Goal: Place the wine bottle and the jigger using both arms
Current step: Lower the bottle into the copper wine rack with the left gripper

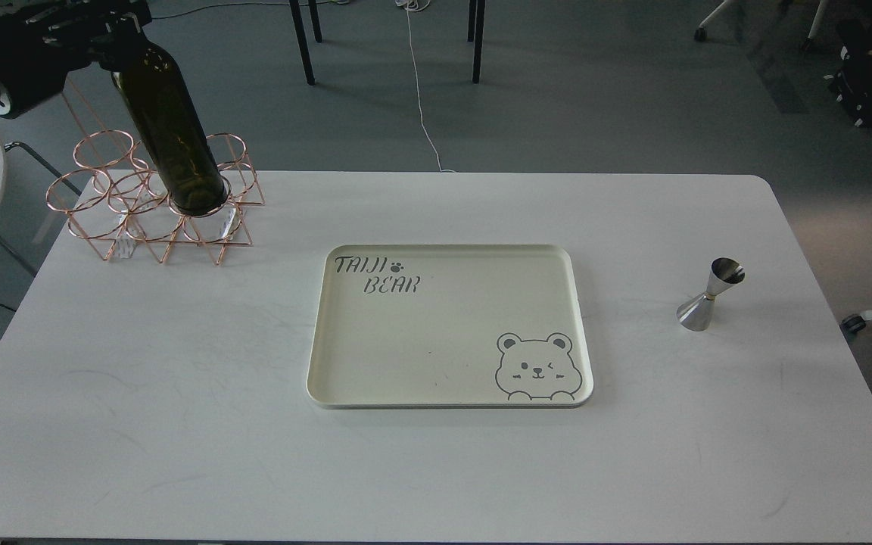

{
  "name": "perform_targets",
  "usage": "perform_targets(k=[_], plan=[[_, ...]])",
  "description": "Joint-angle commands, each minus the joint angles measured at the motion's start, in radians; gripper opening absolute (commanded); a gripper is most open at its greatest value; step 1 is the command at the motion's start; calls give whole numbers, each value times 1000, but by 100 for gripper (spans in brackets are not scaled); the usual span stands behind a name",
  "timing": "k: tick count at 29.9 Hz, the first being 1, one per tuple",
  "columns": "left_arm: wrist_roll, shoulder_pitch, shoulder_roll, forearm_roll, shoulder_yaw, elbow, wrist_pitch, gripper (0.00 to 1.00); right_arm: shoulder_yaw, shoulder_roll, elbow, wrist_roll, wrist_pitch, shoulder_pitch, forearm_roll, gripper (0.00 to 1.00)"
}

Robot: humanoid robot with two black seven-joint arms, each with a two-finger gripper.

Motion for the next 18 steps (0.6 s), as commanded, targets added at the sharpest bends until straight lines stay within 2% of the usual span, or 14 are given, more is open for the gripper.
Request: perform_targets(k=[1, 18], plan=[[6, 1, -3, -7, 38, 0, 3, 12, 0, 1, 0, 0, 0, 0, 0, 96], [1, 41, -63, -46, 103, 87, 63, 19, 0, -2, 0, 0, 0, 0, 0, 96]])
